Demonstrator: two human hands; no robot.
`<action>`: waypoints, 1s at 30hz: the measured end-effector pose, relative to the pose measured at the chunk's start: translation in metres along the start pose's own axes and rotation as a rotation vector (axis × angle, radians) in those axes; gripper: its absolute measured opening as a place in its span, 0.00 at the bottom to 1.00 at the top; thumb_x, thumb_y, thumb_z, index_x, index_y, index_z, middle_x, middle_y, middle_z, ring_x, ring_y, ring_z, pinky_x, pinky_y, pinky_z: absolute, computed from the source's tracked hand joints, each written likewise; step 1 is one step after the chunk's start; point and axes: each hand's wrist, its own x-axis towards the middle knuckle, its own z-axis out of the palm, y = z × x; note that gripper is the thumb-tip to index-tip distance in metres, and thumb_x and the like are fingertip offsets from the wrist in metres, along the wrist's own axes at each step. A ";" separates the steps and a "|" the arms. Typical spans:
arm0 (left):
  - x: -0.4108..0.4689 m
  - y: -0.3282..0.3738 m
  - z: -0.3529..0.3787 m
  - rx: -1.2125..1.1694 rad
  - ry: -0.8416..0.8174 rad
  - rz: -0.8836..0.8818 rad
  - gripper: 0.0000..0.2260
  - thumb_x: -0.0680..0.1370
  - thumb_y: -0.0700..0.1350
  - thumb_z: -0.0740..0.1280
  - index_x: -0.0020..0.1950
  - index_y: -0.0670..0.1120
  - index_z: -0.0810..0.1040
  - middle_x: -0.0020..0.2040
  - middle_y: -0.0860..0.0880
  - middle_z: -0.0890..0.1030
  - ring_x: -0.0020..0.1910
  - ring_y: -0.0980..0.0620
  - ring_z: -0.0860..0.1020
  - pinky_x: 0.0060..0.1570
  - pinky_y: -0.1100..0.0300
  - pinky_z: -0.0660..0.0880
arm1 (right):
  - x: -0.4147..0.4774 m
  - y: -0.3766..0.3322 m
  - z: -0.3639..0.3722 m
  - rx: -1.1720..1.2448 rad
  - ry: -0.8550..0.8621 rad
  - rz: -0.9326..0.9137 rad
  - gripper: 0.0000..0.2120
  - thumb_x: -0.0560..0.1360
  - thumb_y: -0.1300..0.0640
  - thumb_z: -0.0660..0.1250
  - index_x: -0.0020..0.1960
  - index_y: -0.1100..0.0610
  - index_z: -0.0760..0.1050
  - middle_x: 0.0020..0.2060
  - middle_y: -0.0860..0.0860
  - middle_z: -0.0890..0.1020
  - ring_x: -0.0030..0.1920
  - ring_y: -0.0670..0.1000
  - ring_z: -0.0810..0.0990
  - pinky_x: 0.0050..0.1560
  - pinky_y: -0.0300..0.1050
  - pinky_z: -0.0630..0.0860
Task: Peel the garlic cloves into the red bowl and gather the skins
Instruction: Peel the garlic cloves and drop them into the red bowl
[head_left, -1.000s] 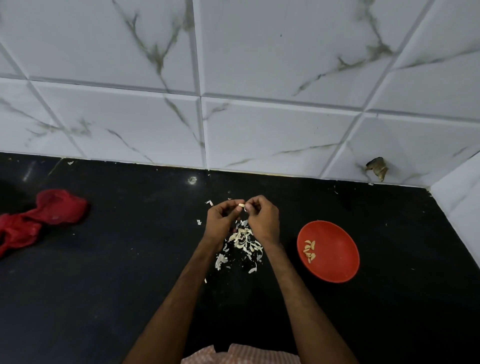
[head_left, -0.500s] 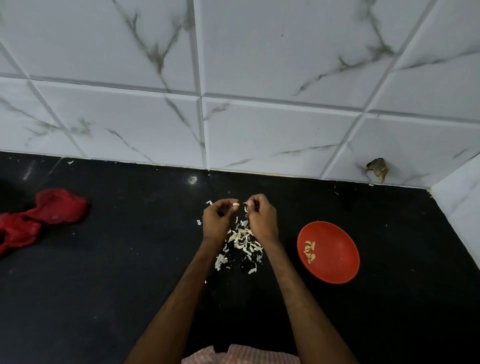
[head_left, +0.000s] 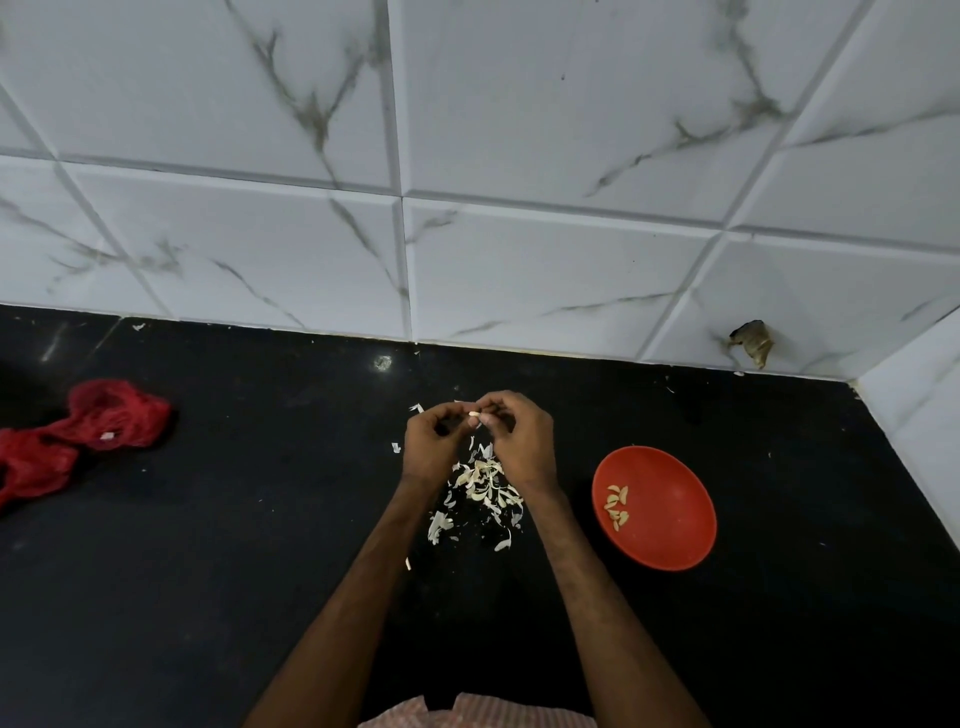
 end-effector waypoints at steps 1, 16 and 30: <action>0.000 0.000 0.000 -0.023 -0.002 -0.013 0.08 0.76 0.35 0.72 0.50 0.47 0.85 0.46 0.46 0.86 0.48 0.48 0.84 0.51 0.54 0.80 | -0.001 0.000 0.000 0.011 0.004 0.002 0.10 0.73 0.69 0.72 0.49 0.55 0.82 0.45 0.47 0.83 0.47 0.42 0.82 0.50 0.40 0.80; -0.004 0.002 -0.007 -0.154 -0.013 -0.161 0.05 0.76 0.36 0.72 0.49 0.43 0.85 0.40 0.45 0.85 0.36 0.49 0.77 0.32 0.60 0.73 | 0.005 0.000 -0.005 0.042 -0.114 0.038 0.07 0.73 0.69 0.72 0.47 0.58 0.82 0.42 0.49 0.84 0.44 0.44 0.82 0.48 0.39 0.80; 0.000 0.017 -0.003 0.167 -0.088 -0.071 0.02 0.76 0.39 0.73 0.47 0.41 0.84 0.33 0.42 0.81 0.29 0.48 0.74 0.24 0.60 0.75 | 0.001 -0.011 -0.010 -0.371 -0.222 0.007 0.09 0.78 0.64 0.62 0.47 0.51 0.67 0.44 0.44 0.74 0.42 0.46 0.74 0.38 0.46 0.68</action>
